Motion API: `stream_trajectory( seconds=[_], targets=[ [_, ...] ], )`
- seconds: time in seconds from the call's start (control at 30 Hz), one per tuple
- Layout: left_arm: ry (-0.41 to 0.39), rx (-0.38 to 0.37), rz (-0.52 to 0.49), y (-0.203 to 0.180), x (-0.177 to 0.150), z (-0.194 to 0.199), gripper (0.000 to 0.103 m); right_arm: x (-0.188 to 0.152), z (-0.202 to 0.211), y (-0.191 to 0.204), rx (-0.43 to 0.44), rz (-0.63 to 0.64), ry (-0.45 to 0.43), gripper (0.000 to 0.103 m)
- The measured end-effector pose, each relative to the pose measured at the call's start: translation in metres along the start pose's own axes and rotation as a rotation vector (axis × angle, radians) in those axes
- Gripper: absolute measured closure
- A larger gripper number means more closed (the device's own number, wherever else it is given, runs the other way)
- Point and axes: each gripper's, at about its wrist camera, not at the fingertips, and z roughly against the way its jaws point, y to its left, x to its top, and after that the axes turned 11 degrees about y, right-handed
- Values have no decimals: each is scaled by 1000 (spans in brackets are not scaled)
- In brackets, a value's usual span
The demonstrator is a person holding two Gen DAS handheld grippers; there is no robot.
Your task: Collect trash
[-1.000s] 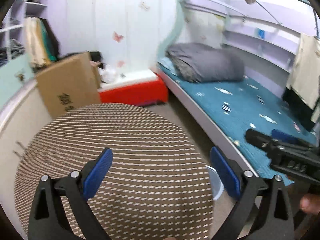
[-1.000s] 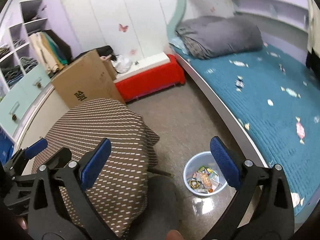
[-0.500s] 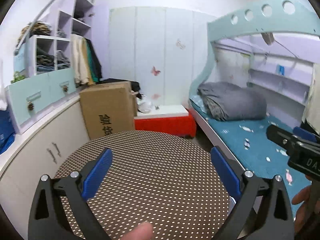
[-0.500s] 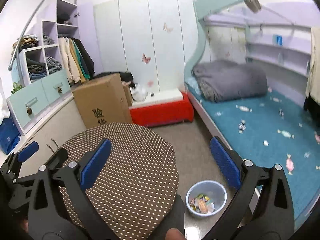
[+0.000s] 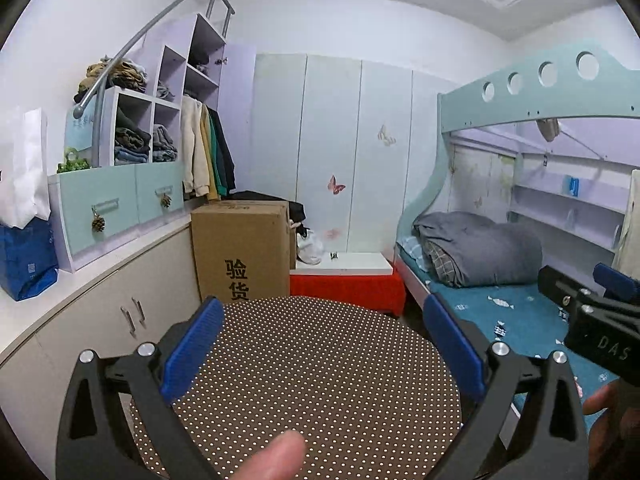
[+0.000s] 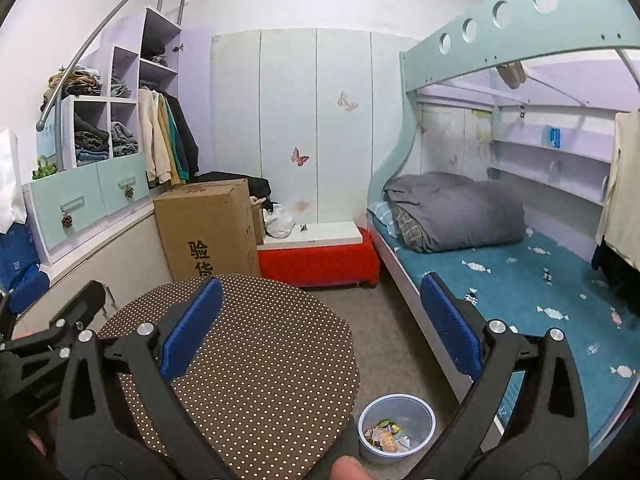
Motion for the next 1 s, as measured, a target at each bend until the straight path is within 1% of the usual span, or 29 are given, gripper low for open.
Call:
stream_trajectory(
  seconds=[0.23,0.57,0.7,1.0],
  targets=[
    [-6,1,-3,1,-2,7,5,-1,1,3,-12,1,-4,6],
    [-11,8,-9,2,2,6,5,1,1,2,-9,-4,-3,6],
    [-15,1,-3,2,1,7,5,1,5,-1,-13,-7,-18,6],
    [-15,-3,-8,3,-1,7,5,0,3,-1,-14,-6,-14,6]
  ],
)
